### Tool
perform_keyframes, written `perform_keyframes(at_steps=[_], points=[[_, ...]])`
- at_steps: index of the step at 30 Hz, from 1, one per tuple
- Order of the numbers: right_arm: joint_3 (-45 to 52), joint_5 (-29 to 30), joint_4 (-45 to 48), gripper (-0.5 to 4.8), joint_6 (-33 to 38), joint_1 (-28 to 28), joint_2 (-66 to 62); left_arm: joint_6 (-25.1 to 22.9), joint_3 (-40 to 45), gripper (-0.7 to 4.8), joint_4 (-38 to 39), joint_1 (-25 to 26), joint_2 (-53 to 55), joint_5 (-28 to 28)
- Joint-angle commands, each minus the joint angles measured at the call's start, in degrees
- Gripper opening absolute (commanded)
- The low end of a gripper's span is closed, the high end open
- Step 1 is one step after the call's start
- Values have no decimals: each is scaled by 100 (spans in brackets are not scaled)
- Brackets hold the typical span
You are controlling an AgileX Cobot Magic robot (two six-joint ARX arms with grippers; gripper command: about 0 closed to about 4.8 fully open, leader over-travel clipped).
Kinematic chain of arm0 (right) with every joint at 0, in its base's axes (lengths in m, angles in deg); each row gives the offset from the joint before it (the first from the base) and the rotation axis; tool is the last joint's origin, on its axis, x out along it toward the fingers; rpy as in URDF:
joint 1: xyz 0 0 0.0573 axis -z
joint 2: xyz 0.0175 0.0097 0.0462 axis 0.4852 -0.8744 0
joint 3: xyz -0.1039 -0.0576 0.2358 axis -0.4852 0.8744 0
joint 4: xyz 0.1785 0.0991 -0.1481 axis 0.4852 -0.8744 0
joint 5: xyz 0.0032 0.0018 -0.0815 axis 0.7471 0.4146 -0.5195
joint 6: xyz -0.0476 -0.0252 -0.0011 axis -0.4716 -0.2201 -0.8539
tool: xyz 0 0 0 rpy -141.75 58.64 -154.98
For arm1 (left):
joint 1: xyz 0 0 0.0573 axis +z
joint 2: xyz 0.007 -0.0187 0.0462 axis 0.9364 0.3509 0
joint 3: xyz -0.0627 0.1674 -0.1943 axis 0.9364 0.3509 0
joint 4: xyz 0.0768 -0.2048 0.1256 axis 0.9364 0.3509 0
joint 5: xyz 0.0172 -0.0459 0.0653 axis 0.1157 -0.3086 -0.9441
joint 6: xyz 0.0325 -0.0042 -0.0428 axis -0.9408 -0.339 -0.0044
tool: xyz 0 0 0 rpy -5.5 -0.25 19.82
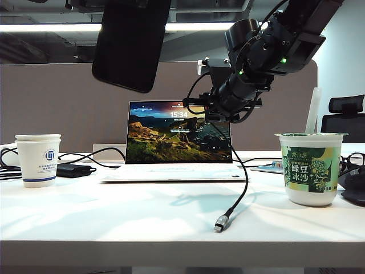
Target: Pick up the black phone, pick up the charger plug, insert the charger plug into the phone's charging port, and finally place the connected phone back on the desk.
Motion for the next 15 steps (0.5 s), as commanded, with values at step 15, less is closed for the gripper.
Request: perform_keyframes(at_steps=[15], points=[[-24, -26, 208, 206, -22, -2, 52, 15, -39, -6, -118, -2, -48, 48]])
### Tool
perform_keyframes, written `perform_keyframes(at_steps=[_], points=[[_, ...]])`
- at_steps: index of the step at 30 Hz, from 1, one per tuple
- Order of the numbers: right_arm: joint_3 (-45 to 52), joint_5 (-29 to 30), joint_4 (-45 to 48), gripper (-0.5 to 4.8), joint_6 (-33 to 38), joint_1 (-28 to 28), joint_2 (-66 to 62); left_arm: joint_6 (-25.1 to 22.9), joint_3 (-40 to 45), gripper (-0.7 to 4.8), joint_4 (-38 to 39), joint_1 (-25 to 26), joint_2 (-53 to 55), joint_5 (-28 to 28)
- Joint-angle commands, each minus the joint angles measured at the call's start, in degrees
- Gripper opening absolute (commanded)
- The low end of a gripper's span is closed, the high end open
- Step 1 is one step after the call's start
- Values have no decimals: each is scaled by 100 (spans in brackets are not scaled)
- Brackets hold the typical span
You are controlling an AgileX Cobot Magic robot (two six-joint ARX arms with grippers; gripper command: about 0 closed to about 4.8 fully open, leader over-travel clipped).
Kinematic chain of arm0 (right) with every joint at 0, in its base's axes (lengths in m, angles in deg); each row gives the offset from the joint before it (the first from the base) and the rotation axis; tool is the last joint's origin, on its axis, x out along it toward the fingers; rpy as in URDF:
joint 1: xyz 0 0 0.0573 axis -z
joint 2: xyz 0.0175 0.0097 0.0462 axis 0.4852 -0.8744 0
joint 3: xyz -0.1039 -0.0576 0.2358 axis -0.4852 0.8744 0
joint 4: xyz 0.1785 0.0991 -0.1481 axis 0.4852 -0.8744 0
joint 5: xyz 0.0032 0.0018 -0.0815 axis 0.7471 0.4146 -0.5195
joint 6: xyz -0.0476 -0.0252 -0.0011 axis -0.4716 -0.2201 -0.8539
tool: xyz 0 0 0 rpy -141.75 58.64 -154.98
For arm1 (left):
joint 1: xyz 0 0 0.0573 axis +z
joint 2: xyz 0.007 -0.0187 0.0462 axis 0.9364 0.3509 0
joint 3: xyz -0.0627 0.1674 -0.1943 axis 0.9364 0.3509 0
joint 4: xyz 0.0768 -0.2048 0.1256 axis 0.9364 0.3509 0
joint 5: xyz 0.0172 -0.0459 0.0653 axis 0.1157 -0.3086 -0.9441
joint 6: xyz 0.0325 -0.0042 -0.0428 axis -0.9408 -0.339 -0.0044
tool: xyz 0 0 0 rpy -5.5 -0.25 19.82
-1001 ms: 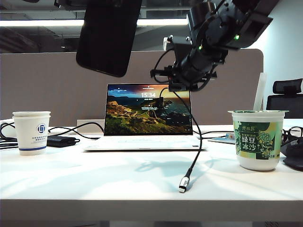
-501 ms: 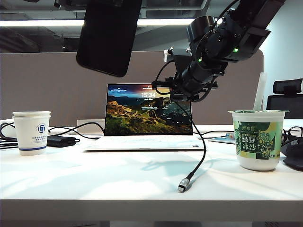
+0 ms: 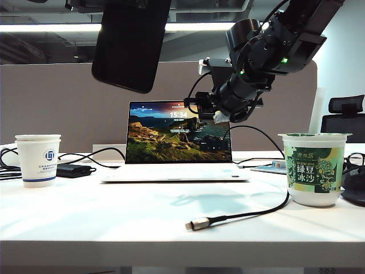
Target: Pick up the black phone, pick up the charger plug, insert the charger plug into the phone's charging port, and finally place the connected phone back on the desk.
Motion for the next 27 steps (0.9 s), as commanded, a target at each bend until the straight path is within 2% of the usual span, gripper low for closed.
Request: perform_keyframes(at_steps=[1, 10, 11, 13, 15, 22, 27], points=[[-24, -24, 232, 209, -22, -4, 63, 13, -39, -6, -144, -2, -48, 48], [-59, -24, -24, 195, -20, -4, 588, 13, -39, -6, -146, 0, -48, 46], [-59, -24, -177, 166, -17, -4, 699, 13, -39, -6, -149, 0, -48, 46], [-59, -26, -645, 61, -13, -4, 981, 13, -39, -6, -149, 2, -48, 46], [-59, -24, -1244, 25, 57, -9, 1303, 13, -39, -6, -151, 2, -50, 46], [-59, 70, -3115, 21, 730, -17, 2470, 13, -39, -6, -234, 2, -103, 46], [-59, 691, -3757, 22, 1718, -17, 3200, 13, -39, -6, -479, 2, -177, 44]])
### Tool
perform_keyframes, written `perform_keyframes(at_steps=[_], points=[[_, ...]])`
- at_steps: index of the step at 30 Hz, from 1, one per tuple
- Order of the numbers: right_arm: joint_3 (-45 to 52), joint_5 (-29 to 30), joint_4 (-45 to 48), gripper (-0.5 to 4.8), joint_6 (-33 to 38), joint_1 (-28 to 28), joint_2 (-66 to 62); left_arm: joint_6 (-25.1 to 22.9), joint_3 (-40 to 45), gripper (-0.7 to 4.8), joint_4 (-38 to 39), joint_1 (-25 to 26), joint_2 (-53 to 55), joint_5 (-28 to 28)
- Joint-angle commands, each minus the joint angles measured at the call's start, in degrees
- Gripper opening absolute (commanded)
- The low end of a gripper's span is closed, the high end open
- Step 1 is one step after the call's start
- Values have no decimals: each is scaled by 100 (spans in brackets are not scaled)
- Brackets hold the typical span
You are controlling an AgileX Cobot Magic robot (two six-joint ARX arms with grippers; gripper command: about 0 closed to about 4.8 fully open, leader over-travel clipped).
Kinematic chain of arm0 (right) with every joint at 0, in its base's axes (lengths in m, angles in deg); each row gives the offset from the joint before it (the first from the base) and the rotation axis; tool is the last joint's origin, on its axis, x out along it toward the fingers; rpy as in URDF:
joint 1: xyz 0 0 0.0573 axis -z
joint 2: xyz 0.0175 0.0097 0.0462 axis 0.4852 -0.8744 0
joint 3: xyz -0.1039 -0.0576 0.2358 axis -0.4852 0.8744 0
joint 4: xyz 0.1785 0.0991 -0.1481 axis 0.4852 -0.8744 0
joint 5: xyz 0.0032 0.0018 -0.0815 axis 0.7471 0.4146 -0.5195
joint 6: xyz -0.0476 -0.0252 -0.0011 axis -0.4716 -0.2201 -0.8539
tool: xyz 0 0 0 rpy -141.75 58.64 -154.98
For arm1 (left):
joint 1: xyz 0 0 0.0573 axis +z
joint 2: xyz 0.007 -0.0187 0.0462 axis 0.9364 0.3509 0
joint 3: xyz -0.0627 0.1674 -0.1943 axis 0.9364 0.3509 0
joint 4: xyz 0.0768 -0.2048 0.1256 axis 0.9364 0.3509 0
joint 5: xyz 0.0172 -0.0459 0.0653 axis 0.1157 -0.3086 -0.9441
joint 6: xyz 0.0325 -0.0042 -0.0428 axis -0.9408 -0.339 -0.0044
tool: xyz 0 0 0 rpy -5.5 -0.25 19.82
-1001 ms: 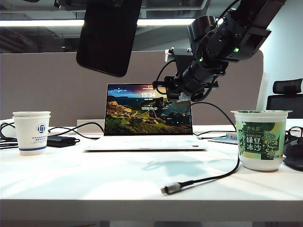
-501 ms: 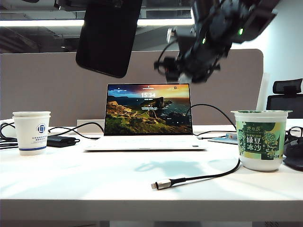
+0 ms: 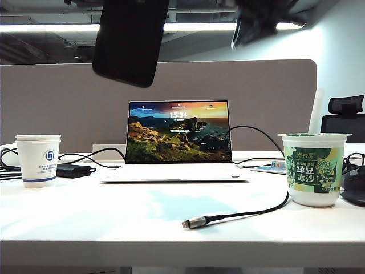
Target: Pick up the black phone, pick up the charger plug, insert the charger plug into the phone's charging port, and finally place the connected phone back on the desk.
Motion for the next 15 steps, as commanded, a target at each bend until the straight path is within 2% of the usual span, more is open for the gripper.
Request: perform_keyframes(at_steps=[1, 5, 7, 9, 15], points=[[-35, 656, -348, 22, 675, -15, 409, 13, -46, -6, -387, 0, -105, 44], [-35, 1344, -640, 21, 1217, -35, 708, 13, -46, -6, -417, 0, -188, 44], [-35, 1547, -933, -7, 1735, -63, 785, 13, -46, -6, -422, 0, -238, 44], [-35, 1585, -1311, -8, 2166, -190, 796, 13, -46, -6, -420, 0, -289, 44], [-33, 1449, -2382, -8, 2092, -702, 789, 15, -46, -6, -411, 0, -452, 42]])
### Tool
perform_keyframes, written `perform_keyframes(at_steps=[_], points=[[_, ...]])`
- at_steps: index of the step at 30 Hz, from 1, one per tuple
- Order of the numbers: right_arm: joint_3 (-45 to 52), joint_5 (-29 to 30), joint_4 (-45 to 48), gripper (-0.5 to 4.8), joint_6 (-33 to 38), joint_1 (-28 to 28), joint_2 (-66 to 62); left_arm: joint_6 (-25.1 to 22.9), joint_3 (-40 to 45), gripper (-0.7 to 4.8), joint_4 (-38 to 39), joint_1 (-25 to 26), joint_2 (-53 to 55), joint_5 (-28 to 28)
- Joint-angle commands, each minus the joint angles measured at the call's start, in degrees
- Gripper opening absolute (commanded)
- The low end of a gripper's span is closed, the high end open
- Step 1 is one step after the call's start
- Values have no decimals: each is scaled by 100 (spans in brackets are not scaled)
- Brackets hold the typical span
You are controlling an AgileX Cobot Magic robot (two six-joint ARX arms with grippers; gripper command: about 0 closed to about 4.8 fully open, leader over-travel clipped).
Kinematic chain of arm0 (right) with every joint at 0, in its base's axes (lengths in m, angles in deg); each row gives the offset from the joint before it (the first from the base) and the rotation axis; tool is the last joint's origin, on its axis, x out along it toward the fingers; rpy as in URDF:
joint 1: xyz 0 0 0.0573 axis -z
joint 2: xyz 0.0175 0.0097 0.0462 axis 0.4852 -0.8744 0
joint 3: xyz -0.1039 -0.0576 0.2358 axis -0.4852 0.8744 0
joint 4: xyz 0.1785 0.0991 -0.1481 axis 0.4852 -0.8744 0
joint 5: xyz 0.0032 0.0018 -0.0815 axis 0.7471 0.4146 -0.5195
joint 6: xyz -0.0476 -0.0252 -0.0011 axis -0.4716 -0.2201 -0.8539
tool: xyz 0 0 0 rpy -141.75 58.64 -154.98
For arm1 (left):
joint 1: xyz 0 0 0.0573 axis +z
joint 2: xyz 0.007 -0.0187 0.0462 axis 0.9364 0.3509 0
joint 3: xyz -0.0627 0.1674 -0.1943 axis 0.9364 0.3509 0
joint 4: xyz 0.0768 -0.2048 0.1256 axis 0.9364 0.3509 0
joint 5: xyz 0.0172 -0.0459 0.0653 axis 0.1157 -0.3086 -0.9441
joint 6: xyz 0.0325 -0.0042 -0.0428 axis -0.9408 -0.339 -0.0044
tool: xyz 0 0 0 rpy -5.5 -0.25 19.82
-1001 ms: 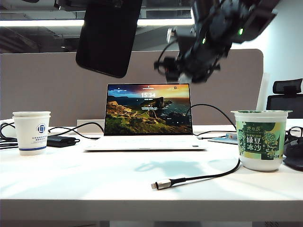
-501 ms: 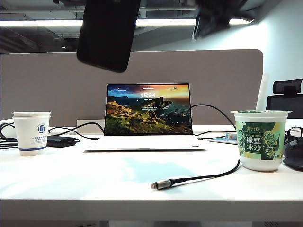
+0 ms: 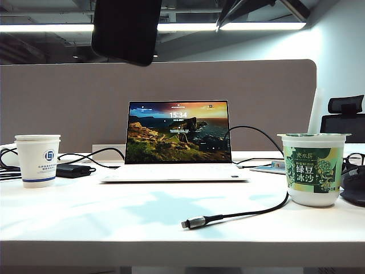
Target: Pick up the black phone, pick up the charger plug, insert the charger plug into the phone's charging port, and finally place the connected phone back on the desk.
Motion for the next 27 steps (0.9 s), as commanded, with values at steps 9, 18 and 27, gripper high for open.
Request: perform_keyframes(at_steps=[9, 18, 27], points=[[-11, -483, -1735, -7, -111, -933, 20, 28, -44, -6, -136, 4, -240, 39], [472, -282, -1788, -6, 850, -1119, 20, 28, -44, -6, -76, 9, -385, 35], [1075, 212, -1250, -6, 2146, -1126, -42, 28, -44, -6, -70, 9, -494, 17]])
